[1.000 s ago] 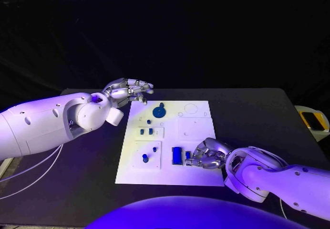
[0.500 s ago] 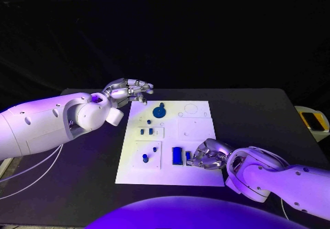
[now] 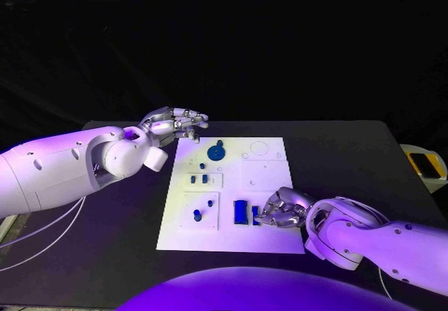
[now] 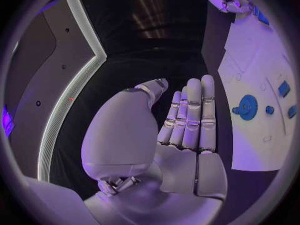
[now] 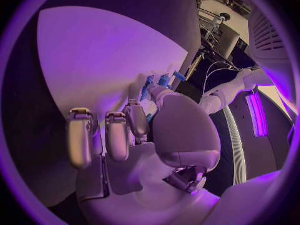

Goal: Assemble the parts on the task board

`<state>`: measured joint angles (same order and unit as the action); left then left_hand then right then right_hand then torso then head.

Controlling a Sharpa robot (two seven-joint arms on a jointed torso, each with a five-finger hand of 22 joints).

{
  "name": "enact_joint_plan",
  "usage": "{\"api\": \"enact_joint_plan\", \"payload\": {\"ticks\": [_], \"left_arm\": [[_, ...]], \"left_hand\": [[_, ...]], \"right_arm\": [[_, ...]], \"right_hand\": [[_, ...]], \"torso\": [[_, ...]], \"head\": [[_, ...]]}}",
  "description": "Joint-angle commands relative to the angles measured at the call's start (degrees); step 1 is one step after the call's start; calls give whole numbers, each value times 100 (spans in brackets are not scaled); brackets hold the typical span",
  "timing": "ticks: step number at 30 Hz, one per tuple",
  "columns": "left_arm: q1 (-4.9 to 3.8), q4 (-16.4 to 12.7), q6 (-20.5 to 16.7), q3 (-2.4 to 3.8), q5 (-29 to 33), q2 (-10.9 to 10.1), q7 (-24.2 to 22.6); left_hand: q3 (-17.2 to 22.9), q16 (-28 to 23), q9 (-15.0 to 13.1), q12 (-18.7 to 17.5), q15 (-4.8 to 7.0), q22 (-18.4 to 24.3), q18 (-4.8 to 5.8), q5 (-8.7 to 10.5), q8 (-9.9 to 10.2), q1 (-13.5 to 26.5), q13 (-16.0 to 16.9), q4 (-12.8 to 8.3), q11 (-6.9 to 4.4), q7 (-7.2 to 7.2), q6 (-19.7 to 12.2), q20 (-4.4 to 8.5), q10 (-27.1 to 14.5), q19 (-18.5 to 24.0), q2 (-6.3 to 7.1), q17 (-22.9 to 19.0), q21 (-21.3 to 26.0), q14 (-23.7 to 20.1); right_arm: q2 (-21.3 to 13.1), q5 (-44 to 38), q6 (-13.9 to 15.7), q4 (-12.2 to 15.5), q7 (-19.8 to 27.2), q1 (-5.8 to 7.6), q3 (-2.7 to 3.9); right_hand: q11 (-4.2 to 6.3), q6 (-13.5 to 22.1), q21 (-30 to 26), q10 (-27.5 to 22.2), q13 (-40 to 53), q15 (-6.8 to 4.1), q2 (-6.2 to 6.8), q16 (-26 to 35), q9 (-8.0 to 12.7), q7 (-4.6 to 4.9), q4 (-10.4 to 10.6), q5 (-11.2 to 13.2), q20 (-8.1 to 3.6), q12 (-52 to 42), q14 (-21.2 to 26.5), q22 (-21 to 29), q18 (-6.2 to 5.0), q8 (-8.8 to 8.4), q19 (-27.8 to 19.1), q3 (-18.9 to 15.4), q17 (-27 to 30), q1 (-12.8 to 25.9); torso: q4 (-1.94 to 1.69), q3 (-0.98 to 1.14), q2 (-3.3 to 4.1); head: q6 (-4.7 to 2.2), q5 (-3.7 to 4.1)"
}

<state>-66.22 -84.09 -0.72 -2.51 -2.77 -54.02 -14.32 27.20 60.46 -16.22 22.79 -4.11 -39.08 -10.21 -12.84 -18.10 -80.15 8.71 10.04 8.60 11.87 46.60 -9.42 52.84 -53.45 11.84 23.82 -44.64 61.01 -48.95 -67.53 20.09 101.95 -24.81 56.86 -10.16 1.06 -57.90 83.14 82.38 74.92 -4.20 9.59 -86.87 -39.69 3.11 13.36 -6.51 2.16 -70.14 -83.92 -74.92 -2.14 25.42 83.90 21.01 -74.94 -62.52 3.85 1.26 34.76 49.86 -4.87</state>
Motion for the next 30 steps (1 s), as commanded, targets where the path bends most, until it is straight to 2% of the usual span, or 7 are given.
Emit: {"api": "enact_joint_plan", "payload": {"ticks": [1, 10, 18, 22, 25, 27, 30], "left_arm": [[-2, -8, 75, 3, 13, 8, -25], [-1, -10, 74, 3, 13, 6, -26], [6, 25, 7, -13, 16, 42, -95], [28, 145, -174, -47, 41, 162, -222], [98, 304, -640, -67, -10, 328, -448], [152, 424, -832, -73, 60, 432, -603], [222, 664, -1037, -77, 223, 606, -806]], "left_hand": [[-11, 28, -6, 33, 3, 6, -31, -12, -39, -17, 8, 35, -1, 77, -31, 1, -38, -40, -54, -2, 29, -43], [-11, 28, -6, 33, 3, 6, -31, -12, -39, -17, 8, 35, -1, 77, -31, 1, -38, -40, -54, -2, 29, -43], [-12, 31, -5, 49, 2, 13, -31, -11, -51, -24, 7, 50, 0, 79, -38, 1, -47, -47, -62, -3, 37, -43], [-27, 29, -5, 63, -1, 20, -29, -8, -61, -2, 8, 74, 0, 75, -38, -2, -44, -44, -55, -4, 47, -51], [-17, -92, 2, 92, -39, 69, -9, -11, -80, -55, 0, 74, 21, 88, -77, -28, -99, 120, -33, -60, 168, -342], [-28, -429, 8, 131, -121, 235, 19, -6, -117, -62, -13, 133, 66, 92, -145, -104, -239, 506, -16, -235, 516, -900], [-23, -869, -1, 301, -195, 519, 12, -9, -228, -89, -10, 206, 74, 89, -155, -217, -207, 750, -48, -501, 983, -1290]], "right_arm": [[28, -54, -64, -60, 52, -11, -7], [-97, 86, 204, 49, 403, 18, 5], [-371, 1460, 653, 100, 1900, 317, 24], [-340, 2968, 489, -380, 2810, 522, 29], [-186, 4232, 210, -1031, 3362, 634, 35], [-32, 4869, 22, -1528, 3658, 686, 41], [231, 5587, -245, -2298, 4019, 735, 62]], "right_hand": [[-1, -19, 16, 22, 241, -34, -15, -30, 22, 0, 8, 19, -33, -19, -476, -1315, 69, -39, 333, -19, -819, -25], [-7, -1, -62, -8, 193, -30, 2, -8, 29, 11, 50, 38, -32, 59, -466, -1293, 52, -54, 300, -78, -769, -1], [-161, 422, -1096, -408, -224, 88, -73, 308, 108, 185, 2, -128, 57, 751, -312, -990, -154, -307, -147, -151, -147, -345], [-320, 824, -3105, -1809, -1798, 227, -97, 1330, 91, 369, -224, -124, 196, 3077, 189, -302, -499, -433, -1021, -112, 1418, -879], [-455, 1093, -5150, -2169, -2267, 356, -110, 2437, 182, 510, -343, -131, 316, 3464, 876, 518, -792, -523, -1943, 45, 2807, -1124], [-510, 1145, -5524, -2344, -2544, 408, -116, 3070, 293, 573, -474, -199, 366, 3703, 1275, 743, -815, -600, -2123, 284, 3518, -1310], [-720, 1120, -6308, -2729, -3597, 646, 37, 4166, 570, 741, -563, -152, 570, 4626, 2220, 1318, -786, -759, -2717, 816, 4060, -1258]], "torso": [[4, 5, 5], [4, -1, -7], [18, -52, -92], [43, -101, -217], [44, -142, -346], [56, -158, -415], [90, -177, -499]], "head": [[0, -4], [-19, 8], [-137, 83], [-263, 116], [-369, 170], [-459, 173], [-597, 159]]}}
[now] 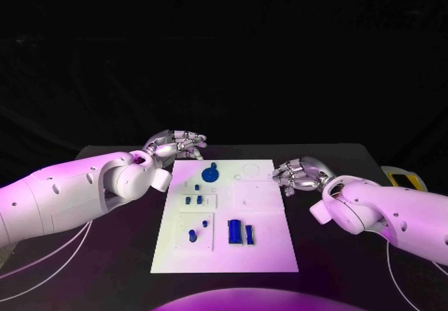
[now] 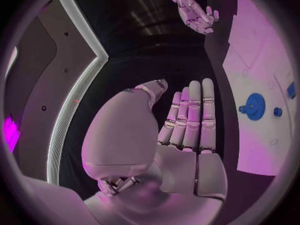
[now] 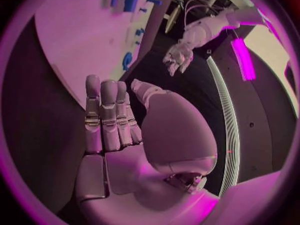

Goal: Assemble the parts on the task board

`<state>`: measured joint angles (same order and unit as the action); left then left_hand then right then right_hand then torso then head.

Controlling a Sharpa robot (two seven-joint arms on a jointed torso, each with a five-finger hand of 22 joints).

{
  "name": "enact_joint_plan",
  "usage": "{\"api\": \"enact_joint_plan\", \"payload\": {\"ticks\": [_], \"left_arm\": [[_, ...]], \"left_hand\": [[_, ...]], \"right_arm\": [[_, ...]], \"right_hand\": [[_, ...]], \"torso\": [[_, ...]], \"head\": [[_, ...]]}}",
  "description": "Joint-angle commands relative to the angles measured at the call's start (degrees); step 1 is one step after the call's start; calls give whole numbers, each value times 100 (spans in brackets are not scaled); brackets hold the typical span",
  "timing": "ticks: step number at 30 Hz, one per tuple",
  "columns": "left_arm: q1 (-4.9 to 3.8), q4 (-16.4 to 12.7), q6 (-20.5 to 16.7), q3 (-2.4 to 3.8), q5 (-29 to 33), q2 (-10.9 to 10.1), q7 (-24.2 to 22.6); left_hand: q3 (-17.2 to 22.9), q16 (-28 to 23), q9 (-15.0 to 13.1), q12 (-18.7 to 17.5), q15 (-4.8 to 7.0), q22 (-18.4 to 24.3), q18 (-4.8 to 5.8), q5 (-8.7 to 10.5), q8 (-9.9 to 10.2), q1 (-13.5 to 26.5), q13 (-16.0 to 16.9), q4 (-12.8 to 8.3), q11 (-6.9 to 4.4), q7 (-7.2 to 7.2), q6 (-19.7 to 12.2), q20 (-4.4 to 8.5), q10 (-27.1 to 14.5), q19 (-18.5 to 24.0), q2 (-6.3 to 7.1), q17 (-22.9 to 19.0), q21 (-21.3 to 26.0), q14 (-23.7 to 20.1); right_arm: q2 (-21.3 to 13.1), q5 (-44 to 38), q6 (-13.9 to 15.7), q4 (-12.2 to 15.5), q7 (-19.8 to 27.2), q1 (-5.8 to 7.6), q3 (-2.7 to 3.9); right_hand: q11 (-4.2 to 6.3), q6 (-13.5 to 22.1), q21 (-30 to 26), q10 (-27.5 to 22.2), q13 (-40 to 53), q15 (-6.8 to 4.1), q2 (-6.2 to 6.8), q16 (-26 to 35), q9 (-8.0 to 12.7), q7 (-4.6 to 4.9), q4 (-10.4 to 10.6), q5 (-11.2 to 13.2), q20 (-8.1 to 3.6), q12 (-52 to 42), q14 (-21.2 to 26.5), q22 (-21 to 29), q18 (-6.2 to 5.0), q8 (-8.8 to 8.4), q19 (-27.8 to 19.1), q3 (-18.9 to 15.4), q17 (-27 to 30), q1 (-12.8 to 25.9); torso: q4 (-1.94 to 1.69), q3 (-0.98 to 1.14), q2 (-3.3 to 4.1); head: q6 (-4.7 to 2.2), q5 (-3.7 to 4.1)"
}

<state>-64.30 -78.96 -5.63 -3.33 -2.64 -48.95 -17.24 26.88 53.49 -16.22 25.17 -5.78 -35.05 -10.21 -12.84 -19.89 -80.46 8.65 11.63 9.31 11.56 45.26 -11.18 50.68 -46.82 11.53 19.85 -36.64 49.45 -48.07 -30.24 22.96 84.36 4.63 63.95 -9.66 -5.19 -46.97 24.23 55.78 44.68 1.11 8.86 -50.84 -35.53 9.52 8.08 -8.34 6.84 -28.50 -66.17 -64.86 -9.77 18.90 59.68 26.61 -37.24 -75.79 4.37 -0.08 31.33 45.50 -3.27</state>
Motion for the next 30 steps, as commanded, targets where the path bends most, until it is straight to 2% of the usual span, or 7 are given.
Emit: {"api": "enact_joint_plan", "payload": {"ticks": [1, 15, 16, 21, 22, 26, 30], "left_arm": [[51, 264, -584, 4, 293, 175, -575], [275, 1828, -659, 63, 875, 1037, -1082], [266, 1736, -492, 50, 553, 990, -728], [272, 1615, -635, 63, 541, 966, -751], [276, 1532, -733, 71, 533, 949, -766], [293, 1206, -1119, 103, 499, 884, -827], [323, 646, -1783, 159, 442, 773, -931]], "left_hand": [[7, -389, -7, 112, -52, 257, 12, -6, -106, -46, -17, 94, -12, 93, 11, -89, 56, 170, -16, -223, 401, -275], [-178, -3714, 388, -1874, -411, 2320, 18, 34, 326, -40, -513, 351, 179, -46, -53, -540, 437, 203, -37, -1243, 3029, -301], [-2688, -5349, 1622, -2517, 578, 3505, 1021, 1284, 1989, 2352, -865, -1163, -931, -1156, -4526, 1118, -5068, 4682, -1153, -1985, 3664, -4945], [-2688, -5349, 1622, -2517, 578, 3505, 1021, 1284, 1989, 3132, -865, -1163, -931, -1156, -4526, 1118, -5068, 4682, -1153, -1985, 3664, -4945], [-2688, -5349, 1622, -2517, 578, 3505, 1021, 1284, 1989, 3451, -865, -1163, -931, -1156, -4526, 1118, -5068, 4682, -1153, -1985, 3664, -4945], [-2688, -5349, 1622, -2517, 578, 3505, 1021, 1284, 1989, 8046, -865, -1163, -931, -1156, -4526, 1118, -5068, 4682, -1153, -1985, 3664, -4945], [-2688, -5349, 1622, -2517, 578, 3505, 1021, 1284, 1989, 8046, -865, -1163, -931, -1156, -4526, 1118, -5068, 4682, -1153, -1985, 3664, -4945]], "right_arm": [[241, 2051, -630, -805, 1174, 37, 23], [1227, 2676, -1369, -2727, 1829, 34, 122], [1173, 2375, -1005, -2694, 1420, 41, 115], [1137, 2404, -867, -2550, 1468, 22, 152], [1112, 2423, -773, -2453, 1501, 10, 178], [1012, 2500, -403, -2067, 1631, -40, 279], [842, 2633, 234, -1403, 1855, -126, 453]], "right_hand": [[-110, 18, -504, -108, -745, 141, 131, 679, 199, 87, -54, 30, 137, 599, 487, 397, -22, -134, -323, 319, 357, 86], [-512, -122, -2070, -74, -3615, 718, -46, 3526, 1122, 330, -689, 183, 779, 2166, 1273, 2977, -64, -949, -1048, 471, 2089, 536], [519, 4697, -2423, -5578, -4468, -111, -886, 5084, 3553, -952, -808, 834, -684, 2850, 6617, 6486, 977, -1890, -5968, -2661, 3724, 2630], [519, 4697, -2423, -5578, -4468, -111, -886, 5084, 3553, -952, -808, 834, -684, 2850, 6617, 6486, 977, -1890, -5968, -2661, 3724, 3306], [519, 4697, -2423, -5578, -4468, -111, -886, 5084, 3553, -952, -808, 834, -684, 2850, 6617, 6486, 977, -1890, -5968, -2661, 3724, 7579], [519, 4697, -2423, -5578, -4468, -111, -886, 5084, 3553, -952, -808, 834, -684, 2850, 6617, 6486, 977, -1890, -5968, -2661, 3724, 7579], [519, 4697, -2423, -5578, -4468, -111, -886, 5084, 3553, -952, -808, 834, -684, 2850, 6617, 6486, 977, -1890, -5968, -2661, 3724, 7579]], "torso": [[40, -47, -183], [46, 66, -383], [47, 19, -354], [-25, 18, -304], [-73, 16, -269], [-257, 12, -141], [-404, 8, -38]], "head": [[-169, 2], [-792, -30], [-698, 2], [-759, 50], [-801, 83], [-958, 206], [-1084, 305]]}}
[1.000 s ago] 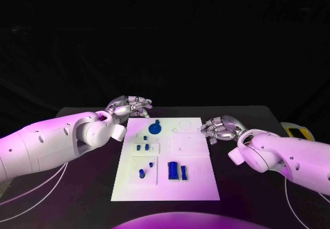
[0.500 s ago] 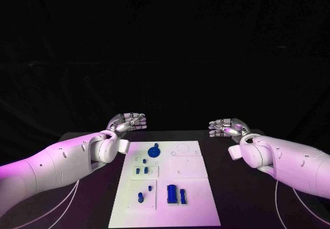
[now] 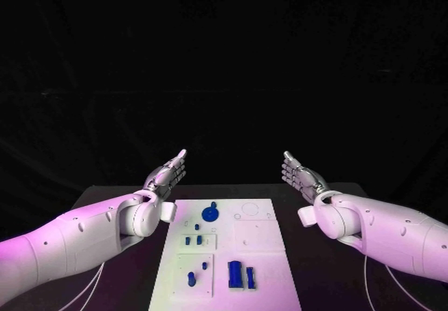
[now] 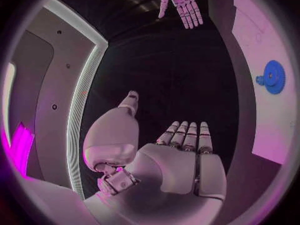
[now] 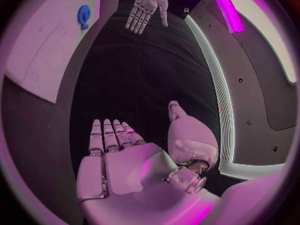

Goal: Assemble the parts on the task board

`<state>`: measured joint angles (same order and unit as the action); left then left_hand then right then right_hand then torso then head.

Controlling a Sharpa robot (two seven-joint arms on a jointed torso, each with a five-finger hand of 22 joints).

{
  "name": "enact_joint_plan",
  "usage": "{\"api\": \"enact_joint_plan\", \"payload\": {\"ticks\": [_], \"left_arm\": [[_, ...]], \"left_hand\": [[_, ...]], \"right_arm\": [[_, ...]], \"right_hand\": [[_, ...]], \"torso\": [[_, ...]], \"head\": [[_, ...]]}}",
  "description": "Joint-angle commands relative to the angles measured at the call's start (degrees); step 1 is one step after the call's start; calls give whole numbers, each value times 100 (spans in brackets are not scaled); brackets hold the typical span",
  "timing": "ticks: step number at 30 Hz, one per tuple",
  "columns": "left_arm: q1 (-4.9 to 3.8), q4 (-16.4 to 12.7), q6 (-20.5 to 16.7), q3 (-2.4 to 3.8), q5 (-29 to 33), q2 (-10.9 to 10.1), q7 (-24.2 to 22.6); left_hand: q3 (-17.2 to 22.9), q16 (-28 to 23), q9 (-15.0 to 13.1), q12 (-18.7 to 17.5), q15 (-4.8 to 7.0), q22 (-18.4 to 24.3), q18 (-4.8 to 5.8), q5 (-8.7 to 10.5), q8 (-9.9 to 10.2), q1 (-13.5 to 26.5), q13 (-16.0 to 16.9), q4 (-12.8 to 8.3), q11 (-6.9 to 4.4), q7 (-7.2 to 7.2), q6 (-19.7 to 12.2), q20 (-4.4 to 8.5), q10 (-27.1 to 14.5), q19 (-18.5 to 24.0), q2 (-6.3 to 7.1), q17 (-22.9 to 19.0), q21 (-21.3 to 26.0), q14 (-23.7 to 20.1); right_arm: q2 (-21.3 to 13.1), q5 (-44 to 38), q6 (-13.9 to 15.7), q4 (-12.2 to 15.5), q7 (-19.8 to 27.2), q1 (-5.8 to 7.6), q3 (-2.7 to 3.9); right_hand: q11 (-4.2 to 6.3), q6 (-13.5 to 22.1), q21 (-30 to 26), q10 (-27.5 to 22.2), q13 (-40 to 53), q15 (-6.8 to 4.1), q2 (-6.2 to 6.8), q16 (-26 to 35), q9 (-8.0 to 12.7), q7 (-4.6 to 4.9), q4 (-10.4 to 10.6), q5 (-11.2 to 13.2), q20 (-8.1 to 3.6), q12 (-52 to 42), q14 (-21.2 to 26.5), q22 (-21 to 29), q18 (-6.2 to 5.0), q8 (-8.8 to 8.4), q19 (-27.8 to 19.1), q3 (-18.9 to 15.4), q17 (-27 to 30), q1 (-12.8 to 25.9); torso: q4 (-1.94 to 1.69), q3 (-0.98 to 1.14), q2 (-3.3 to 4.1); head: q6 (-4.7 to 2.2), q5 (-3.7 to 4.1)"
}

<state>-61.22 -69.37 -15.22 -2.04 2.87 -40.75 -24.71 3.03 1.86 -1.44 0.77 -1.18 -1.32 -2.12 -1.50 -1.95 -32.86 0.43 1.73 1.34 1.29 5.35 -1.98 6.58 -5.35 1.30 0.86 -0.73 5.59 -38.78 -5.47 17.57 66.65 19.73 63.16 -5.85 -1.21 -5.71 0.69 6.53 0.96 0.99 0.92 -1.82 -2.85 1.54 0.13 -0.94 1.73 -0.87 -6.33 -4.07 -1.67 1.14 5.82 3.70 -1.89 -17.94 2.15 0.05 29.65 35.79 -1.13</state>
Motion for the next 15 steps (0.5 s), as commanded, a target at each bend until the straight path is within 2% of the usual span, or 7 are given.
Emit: {"api": "enact_joint_plan", "payload": {"ticks": [1, 3, 8, 12, 15], "left_arm": [[23, -471, -1010, 46, -124, -78, -213], [38, -773, -1368, 76, -155, -138, -269], [76, -1491, -2218, 148, -229, -281, -403], [94, -1832, -2621, 181, -263, -348, -466], [102, -1986, -2803, 197, -279, -379, -495]], "left_hand": [[-303, -186, 144, -77, 118, 132, 212, 150, 195, 3286, -43, -173, -134, -129, -535, 198, -658, 535, -130, -86, 73, -559], [-303, -186, 144, -77, 118, 132, 212, 150, 195, 3286, -43, -173, -134, -129, -535, 198, -658, 535, -130, -86, 73, -559], [-303, -186, 144, -77, 118, 132, 212, 150, 195, 3286, -43, -173, -134, -129, -535, 198, -658, 535, -130, -86, 73, -559], [-303, -186, 144, -77, 118, 132, 212, 150, 195, 3286, -43, -173, -134, -129, -535, 198, -658, 535, -130, -86, 73, -559], [-303, -186, 144, -77, 118, 132, 212, 150, 195, 3286, -43, -173, -134, -129, -535, 198, -658, 535, -130, -86, 73, -559]], "right_arm": [[-136, 192, 952, 555, 408, -70, 120], [-228, 264, 1295, 913, 529, -117, 213], [-437, 426, 2077, 1728, 803, -222, 427], [-534, 502, 2438, 2105, 930, -270, 526], [-575, 534, 2594, 2267, 985, -291, 568]], "right_hand": [[121, 571, -69, -653, -96, -99, -92, 182, 285, -154, -13, 94, -173, 87, 633, 407, 167, -114, -582, -370, 189, 1794], [121, 571, -69, -653, -96, -99, -92, 182, 285, -154, -13, 94, -173, 87, 633, 407, 167, -114, -582, -370, 189, 1794], [121, 571, -69, -653, -96, -99, -92, 182, 285, -154, -13, 94, -173, 87, 633, 407, 167, -114, -582, -370, 189, 1794], [121, 571, -69, -653, -96, -99, -92, 182, 285, -154, -13, 94, -173, 87, 633, 407, 167, -114, -582, -370, 189, 1794], [121, 571, -69, -653, -96, -99, -92, 182, 285, -154, -13, 94, -173, 87, 633, 407, 167, -114, -582, -370, 189, 1794]], "torso": [[-200, -5, 143], [-215, -5, 153], [-215, -5, 153], [-215, -5, 153], [-215, -5, 153]], "head": [[-128, 102], [-141, 112], [-142, 113], [-142, 113], [-142, 113]]}}
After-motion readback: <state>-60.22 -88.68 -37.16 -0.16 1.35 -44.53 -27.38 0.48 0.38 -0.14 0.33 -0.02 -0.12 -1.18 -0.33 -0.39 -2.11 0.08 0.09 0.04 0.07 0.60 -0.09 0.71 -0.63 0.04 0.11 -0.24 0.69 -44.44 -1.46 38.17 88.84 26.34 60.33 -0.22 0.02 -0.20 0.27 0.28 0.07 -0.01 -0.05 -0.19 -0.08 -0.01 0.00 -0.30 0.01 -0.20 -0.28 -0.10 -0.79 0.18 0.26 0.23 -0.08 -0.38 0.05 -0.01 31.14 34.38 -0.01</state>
